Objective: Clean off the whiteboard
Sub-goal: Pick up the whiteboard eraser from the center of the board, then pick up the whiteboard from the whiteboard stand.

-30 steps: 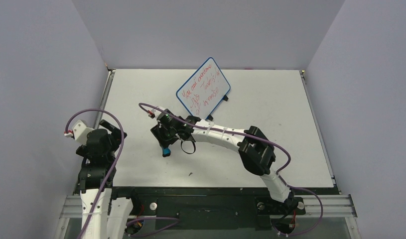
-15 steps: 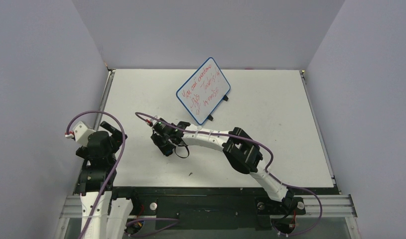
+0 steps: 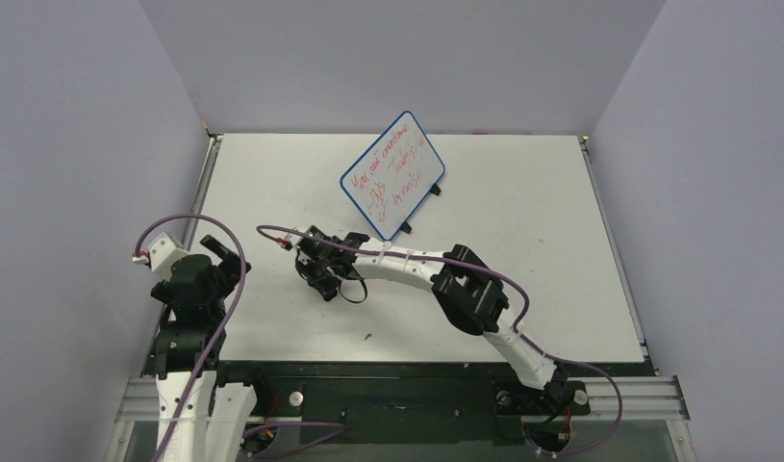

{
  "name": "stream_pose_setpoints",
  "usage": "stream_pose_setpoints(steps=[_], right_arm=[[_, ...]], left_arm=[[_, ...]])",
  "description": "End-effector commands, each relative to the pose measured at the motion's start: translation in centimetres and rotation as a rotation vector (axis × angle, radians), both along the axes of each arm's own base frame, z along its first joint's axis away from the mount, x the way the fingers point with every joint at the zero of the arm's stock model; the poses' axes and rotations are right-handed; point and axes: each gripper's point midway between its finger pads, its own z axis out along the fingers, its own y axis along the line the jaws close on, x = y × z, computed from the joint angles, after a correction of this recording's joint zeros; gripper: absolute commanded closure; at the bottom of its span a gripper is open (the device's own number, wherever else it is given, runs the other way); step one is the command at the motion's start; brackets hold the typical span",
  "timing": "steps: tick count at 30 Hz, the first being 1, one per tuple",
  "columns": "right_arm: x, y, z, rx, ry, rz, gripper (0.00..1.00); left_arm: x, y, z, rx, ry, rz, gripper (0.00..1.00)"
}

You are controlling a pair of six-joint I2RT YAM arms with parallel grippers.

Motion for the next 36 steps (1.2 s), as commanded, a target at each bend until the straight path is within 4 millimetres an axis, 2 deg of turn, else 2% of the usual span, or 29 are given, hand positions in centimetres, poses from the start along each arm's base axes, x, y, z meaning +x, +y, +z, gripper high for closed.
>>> stream_pose_setpoints(steps=[1, 5, 6, 7, 8, 9, 10, 11, 12, 13, 14, 15, 16, 17, 18, 19, 22, 24, 25, 26, 27, 28, 29, 30, 32, 33, 34, 35, 36], right_arm=[[0.6, -3.3, 6.0, 0.059, -0.015, 0.226, 1.00], [0.2, -8.6, 9.3, 0.147, 0.029, 0.363, 1.00], [0.2, -10.6, 10.0, 0.167, 0.033, 0.376, 1.00], [0.2, -11.7, 11.8, 0.191, -0.007, 0.401, 1.00], [0.2, -13.7, 10.9, 0.187, 0.022, 0.388, 1.00], [0.1, -14.9, 12.5, 0.207, -0.023, 0.403, 1.00], [0.2, -16.8, 12.1, 0.212, -0.005, 0.386, 1.00], [-0.5, -18.1, 12.6, 0.228, -0.019, 0.397, 1.00], [0.4, -19.8, 13.0, 0.238, -0.032, 0.361, 1.00], [-0.1, -20.9, 13.5, 0.261, -0.049, 0.363, 1.00], [0.9, -22.6, 13.8, 0.274, -0.064, 0.318, 1.00], [0.7, -23.6, 14.4, 0.303, -0.084, 0.300, 1.00], [1.9, -25.3, 14.8, 0.319, -0.102, 0.242, 1.00], [2.7, -27.0, 15.8, 0.357, -0.126, 0.180, 1.00], [3.0, -27.8, 16.3, 0.377, -0.135, 0.153, 1.00], [3.5, -29.1, 17.1, 0.413, -0.154, 0.105, 1.00], [4.2, -31.3, 18.6, 0.469, -0.193, 0.027, 1.00], [4.6, -32.2, 19.4, 0.494, -0.231, 0.000, 1.00], [4.6, -32.6, 19.6, 0.502, -0.239, -0.011, 1.00], [4.7, -32.7, 19.8, 0.510, -0.243, -0.015, 1.00], [4.8, -32.9, 19.8, 0.510, -0.245, -0.021, 1.00], [4.8, -33.0, 19.8, 0.510, -0.246, -0.024, 1.00], [4.9, -33.1, 19.7, 0.509, -0.245, -0.027, 1.00], [4.9, -33.1, 19.6, 0.507, -0.240, -0.032, 1.00], [5.0, -33.2, 19.3, 0.504, -0.236, -0.034, 1.00], [5.0, -33.2, 19.3, 0.502, -0.234, -0.036, 1.00], [5.1, -33.2, 19.2, 0.502, -0.232, -0.037, 1.00], [5.1, -33.2, 19.2, 0.502, -0.232, -0.037, 1.00], [5.1, -33.3, 19.1, 0.504, -0.231, -0.037, 1.00]], left_arm=[[1.4, -2.8, 1.0, 0.003, -0.053, -0.199, 0.01], [2.9, -6.1, 1.0, -0.048, -0.100, -0.387, 0.01], [3.2, -7.6, 0.5, -0.090, -0.100, -0.457, 0.01], [3.8, -8.3, 0.7, -0.121, -0.129, -0.481, 0.01], [3.9, -9.8, 0.0, -0.171, -0.129, -0.552, 0.01], [4.5, -10.6, 0.7, -0.207, -0.180, -0.582, 0.01], [4.4, -12.0, -0.1, -0.257, -0.182, -0.646, 0.01], [5.0, -12.9, 0.9, -0.290, -0.242, -0.679, 0.01], [4.7, -14.0, 0.1, -0.333, -0.239, -0.735, 0.01], [5.3, -14.6, 0.8, -0.358, -0.286, -0.755, 0.01], [5.3, -15.6, -0.2, -0.393, -0.264, -0.792, 0.01], [5.4, -16.7, 0.1, -0.405, -0.288, -0.830, 0.01], [5.7, -16.9, -0.9, -0.411, -0.264, -0.821, 0.01], [5.7, -18.0, -0.8, -0.407, -0.274, -0.858, 0.01], [6.3, -18.1, -1.6, -0.395, -0.257, -0.831, 0.01], [6.6, -18.9, -1.6, -0.377, -0.272, -0.837, 0.01], [7.4, -20.2, -2.4, -0.363, -0.293, -0.832, 0.02], [8.3, -20.5, -1.5, -0.362, -0.388, -0.827, 0.02], [8.5, -20.1, -2.5, -0.364, -0.392, -0.796, 0.02], [9.1, -19.9, -2.0, -0.384, -0.436, -0.772, 0.02], [9.3, -19.4, -2.8, -0.390, -0.439, -0.733, 0.02], [9.8, -19.4, -2.5, -0.402, -0.466, -0.722, 0.02], [10.1, -19.4, -3.6, -0.404, -0.439, -0.716, 0.02], [10.4, -19.6, -3.5, -0.395, -0.441, -0.724, 0.02], [11.2, -20.4, -4.1, -0.372, -0.403, -0.764, 0.01], [11.8, -21.1, -4.7, -0.373, -0.378, -0.788, 0.04], [12.3, -21.5, -3.8, -0.357, -0.414, -0.815, 0.06], [12.6, -22.0, -4.6, -0.359, -0.398, -0.831, 0.09], [13.1, -22.4, -3.5, -0.351, -0.447, -0.852, 0.09]])
